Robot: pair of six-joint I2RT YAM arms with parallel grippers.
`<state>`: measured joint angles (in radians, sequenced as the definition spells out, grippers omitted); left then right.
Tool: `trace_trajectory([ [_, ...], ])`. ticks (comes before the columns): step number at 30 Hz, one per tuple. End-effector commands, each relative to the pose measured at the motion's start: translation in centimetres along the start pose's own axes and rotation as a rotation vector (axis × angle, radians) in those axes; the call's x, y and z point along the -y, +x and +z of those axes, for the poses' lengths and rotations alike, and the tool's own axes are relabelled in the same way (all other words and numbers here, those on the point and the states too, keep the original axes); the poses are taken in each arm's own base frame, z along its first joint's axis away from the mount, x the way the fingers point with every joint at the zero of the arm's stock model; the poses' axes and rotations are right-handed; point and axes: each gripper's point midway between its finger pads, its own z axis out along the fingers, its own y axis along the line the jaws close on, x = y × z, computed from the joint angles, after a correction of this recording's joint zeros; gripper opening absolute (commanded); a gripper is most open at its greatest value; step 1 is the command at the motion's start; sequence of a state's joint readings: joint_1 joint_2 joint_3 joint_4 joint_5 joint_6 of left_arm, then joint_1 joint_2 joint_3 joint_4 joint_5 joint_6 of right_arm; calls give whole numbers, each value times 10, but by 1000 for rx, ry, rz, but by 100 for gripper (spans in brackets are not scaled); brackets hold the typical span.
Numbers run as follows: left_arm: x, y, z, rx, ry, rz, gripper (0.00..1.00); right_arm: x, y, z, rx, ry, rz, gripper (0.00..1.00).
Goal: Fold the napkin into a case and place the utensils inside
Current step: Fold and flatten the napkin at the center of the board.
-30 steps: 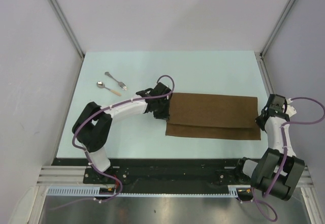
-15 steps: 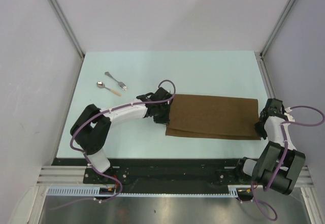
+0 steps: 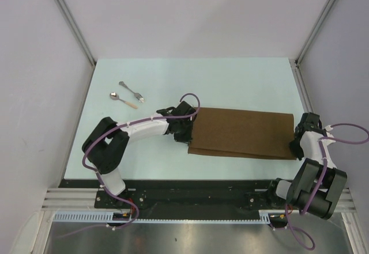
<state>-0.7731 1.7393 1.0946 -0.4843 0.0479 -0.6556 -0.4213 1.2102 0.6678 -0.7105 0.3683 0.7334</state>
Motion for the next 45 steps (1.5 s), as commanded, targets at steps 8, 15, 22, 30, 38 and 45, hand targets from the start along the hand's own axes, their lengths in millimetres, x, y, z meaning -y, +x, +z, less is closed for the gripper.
trace_trajectory([
  [8,-2,8,2,-2,-9,10,0,10,-4,14,27,75,31,0],
  [15,-3,10,4,-11,-14,14,0,10,0,23,17,84,28,0],
  [22,-4,14,4,-20,-17,13,0,6,2,25,5,73,32,0],
  [30,8,19,-11,-18,22,30,0,8,3,27,2,78,40,0],
  [38,1,30,-6,-40,8,27,0,8,5,27,-5,74,47,0],
  [45,-8,38,3,-61,-17,26,0,9,1,27,3,70,59,0],
])
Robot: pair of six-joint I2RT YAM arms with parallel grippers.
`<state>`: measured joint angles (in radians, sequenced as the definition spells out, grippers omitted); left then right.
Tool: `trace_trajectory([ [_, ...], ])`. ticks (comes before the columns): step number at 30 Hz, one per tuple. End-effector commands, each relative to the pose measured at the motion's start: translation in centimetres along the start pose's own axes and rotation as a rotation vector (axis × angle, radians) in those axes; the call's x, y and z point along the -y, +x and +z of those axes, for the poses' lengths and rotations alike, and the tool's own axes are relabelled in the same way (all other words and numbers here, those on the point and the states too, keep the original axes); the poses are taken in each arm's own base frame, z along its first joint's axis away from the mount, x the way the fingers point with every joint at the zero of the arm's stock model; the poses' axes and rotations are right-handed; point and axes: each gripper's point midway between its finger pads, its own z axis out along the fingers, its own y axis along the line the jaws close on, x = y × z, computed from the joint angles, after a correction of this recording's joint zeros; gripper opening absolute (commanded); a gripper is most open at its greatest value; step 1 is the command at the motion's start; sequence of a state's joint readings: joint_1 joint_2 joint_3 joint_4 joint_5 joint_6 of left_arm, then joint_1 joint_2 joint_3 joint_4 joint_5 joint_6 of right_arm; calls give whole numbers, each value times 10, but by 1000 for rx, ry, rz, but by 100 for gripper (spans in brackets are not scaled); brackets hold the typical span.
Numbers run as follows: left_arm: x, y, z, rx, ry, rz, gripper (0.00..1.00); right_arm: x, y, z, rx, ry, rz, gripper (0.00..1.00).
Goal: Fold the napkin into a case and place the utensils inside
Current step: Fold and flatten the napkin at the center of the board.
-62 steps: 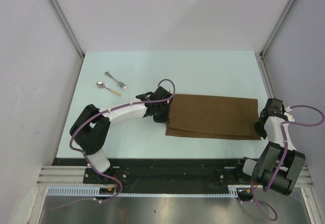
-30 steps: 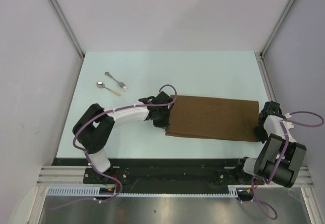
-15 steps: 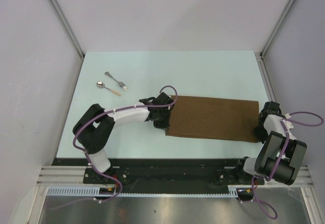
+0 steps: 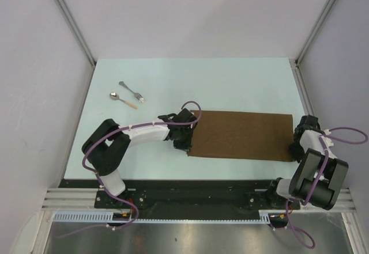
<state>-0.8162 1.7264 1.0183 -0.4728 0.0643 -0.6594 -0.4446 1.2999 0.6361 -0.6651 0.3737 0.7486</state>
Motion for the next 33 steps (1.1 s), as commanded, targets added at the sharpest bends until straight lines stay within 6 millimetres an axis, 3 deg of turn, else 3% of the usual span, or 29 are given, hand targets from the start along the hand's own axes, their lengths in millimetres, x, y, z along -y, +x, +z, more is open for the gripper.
trace_trajectory([
  [1,-4,5,-2,-4,-11,-7,0,0,-10,6,44,7,51,0],
  [16,-2,14,4,-39,14,-5,0,-2,-4,10,23,3,63,1],
  [20,0,21,7,-62,41,-1,0,-4,-7,7,27,-7,63,11],
  [22,2,20,3,-47,58,11,4,-4,-12,1,47,-13,61,17],
  [23,3,18,1,-33,69,21,15,-6,-17,-4,63,-22,59,24],
  [26,6,11,-16,26,97,48,34,-8,-30,-23,116,-48,55,42],
  [27,7,10,-20,31,109,61,43,-9,-39,-33,143,-54,50,43],
  [29,10,6,-36,53,124,77,52,-15,-49,-51,194,-92,32,48],
  [33,14,-8,-69,133,156,130,55,-26,-71,-88,316,-140,-52,52],
])
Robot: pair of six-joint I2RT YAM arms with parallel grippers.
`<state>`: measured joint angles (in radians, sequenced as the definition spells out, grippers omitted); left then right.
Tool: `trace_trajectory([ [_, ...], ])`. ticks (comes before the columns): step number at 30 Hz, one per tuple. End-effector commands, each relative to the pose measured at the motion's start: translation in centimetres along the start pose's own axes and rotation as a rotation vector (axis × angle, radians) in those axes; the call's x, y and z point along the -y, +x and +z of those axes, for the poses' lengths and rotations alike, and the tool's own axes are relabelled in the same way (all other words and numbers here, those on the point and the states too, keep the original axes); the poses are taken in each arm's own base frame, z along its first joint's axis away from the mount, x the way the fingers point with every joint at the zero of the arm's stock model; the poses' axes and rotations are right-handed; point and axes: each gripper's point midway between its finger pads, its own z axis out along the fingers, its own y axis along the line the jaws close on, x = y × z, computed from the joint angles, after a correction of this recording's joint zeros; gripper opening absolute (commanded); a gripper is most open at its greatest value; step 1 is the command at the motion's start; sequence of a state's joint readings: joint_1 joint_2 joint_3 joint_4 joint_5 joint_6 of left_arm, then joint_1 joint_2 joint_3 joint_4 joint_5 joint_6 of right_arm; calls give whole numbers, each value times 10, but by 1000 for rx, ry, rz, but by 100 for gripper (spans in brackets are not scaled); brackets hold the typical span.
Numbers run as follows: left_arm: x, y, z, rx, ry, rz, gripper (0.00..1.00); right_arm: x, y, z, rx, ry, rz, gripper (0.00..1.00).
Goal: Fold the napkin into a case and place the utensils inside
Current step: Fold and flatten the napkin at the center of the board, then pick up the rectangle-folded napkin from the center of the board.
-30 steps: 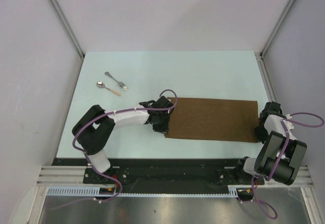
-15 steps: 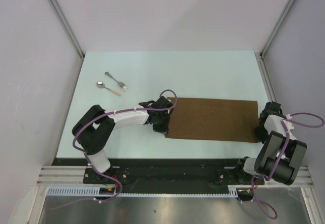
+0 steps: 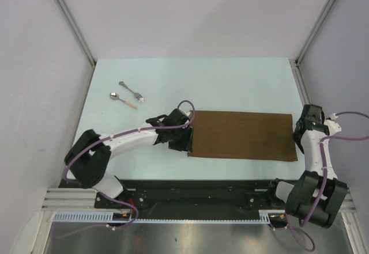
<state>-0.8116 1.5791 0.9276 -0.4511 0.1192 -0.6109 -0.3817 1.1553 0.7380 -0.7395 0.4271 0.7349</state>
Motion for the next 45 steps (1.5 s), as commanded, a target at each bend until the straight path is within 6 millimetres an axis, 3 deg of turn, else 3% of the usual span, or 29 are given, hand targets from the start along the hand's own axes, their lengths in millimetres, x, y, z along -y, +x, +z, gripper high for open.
trace_trajectory([
  [1,21,-32,-49,143,92,94,54,-23,-44,-40,188,-83,-100,53],
  [3,38,-50,-57,204,174,131,47,-56,-41,-48,218,-216,-147,50],
  [4,53,-69,-65,242,257,127,42,-69,-37,-49,205,-286,-203,47],
  [5,62,-80,-67,244,310,86,33,-86,-33,-52,183,-373,-223,47],
  [6,67,-88,-56,228,350,50,30,-118,-30,-66,170,-542,-235,45],
  [7,76,-117,-58,309,433,28,28,-131,-24,-68,162,-615,-268,43],
  [9,98,-129,-59,270,619,-64,23,-166,-20,-81,145,-798,-262,40],
  [10,100,-147,-46,291,692,-89,19,-175,-19,-83,129,-845,-256,35],
  [13,106,-174,-31,298,800,-219,14,-205,-4,-82,-13,-1014,-237,26],
  [14,105,-181,-23,319,799,-232,13,-218,1,-92,-52,-1111,-239,25],
  [15,104,-186,-17,331,793,-232,13,-224,13,-85,-101,-1135,-252,24],
  [17,103,-196,5,325,766,-237,13,-240,31,-95,-145,-1230,-305,20],
  [19,100,-206,18,334,751,-259,13,-246,49,-84,-220,-1257,-312,17],
  [21,88,-204,41,314,711,-299,13,-252,57,-82,-264,-1309,-301,17],
  [24,67,-203,54,328,665,-351,13,-256,67,-64,-322,-1331,-294,17],
  [28,42,-192,77,282,523,-379,12,-255,87,-23,-423,-1297,-245,16],
  [33,24,-181,86,269,426,-382,13,-258,90,-5,-452,-1347,-199,16],
  [38,43,-200,60,351,400,-243,16,-269,74,-25,-443,-1414,-167,19],
  [41,70,-213,41,394,437,-167,20,-265,71,-26,-438,-1361,-195,27],
  [42,84,-217,36,399,458,-151,20,-264,62,-35,-403,-1364,-206,31],
  [45,104,-221,39,384,517,-170,19,-255,53,-40,-360,-1327,-233,43],
])
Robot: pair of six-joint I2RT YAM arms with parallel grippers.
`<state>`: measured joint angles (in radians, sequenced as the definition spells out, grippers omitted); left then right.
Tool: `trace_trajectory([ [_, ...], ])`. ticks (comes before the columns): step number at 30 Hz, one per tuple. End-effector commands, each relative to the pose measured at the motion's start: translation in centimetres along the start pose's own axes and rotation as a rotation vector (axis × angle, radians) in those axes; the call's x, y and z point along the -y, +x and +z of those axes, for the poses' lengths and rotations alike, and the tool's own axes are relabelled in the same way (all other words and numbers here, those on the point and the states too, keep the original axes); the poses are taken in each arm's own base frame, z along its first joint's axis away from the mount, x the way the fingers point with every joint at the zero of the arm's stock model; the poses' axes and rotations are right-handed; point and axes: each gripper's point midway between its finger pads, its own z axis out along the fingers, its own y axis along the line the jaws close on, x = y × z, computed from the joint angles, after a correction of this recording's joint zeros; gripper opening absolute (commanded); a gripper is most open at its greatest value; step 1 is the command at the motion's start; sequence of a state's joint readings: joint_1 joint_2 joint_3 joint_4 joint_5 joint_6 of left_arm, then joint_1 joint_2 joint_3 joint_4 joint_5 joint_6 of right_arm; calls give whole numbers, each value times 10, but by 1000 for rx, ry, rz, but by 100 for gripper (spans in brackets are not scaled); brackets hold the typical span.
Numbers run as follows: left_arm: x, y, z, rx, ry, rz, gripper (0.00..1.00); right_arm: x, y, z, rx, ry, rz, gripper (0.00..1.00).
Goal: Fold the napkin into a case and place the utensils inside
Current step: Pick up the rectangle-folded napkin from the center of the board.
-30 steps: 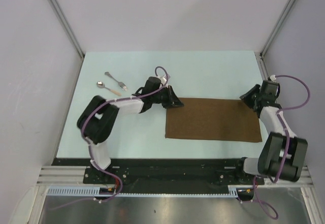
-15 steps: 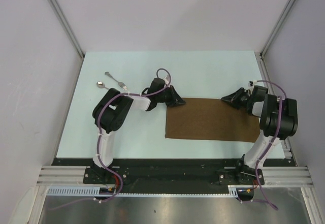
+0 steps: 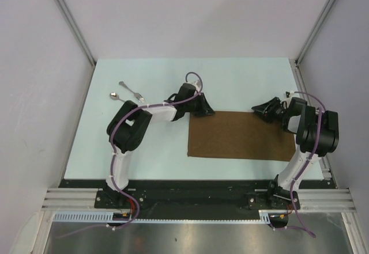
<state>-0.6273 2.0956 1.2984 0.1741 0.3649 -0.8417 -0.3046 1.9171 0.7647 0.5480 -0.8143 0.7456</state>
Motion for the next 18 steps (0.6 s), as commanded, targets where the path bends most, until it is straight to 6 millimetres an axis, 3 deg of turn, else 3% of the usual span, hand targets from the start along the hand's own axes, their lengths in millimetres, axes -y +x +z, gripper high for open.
trace_trajectory([
  [1,53,-17,3,42,109,51,19,-31,-21,-22,56,6,-116,45],
  [3,59,-17,12,37,151,6,17,-27,-19,-28,57,14,-115,46],
  [8,33,-11,32,23,118,-60,15,-4,-19,-41,64,20,-66,43],
  [12,17,-15,35,24,95,-99,15,11,-24,-42,76,19,-43,34],
  [18,-21,-26,30,37,44,-166,15,36,-40,-39,103,52,-6,33],
])
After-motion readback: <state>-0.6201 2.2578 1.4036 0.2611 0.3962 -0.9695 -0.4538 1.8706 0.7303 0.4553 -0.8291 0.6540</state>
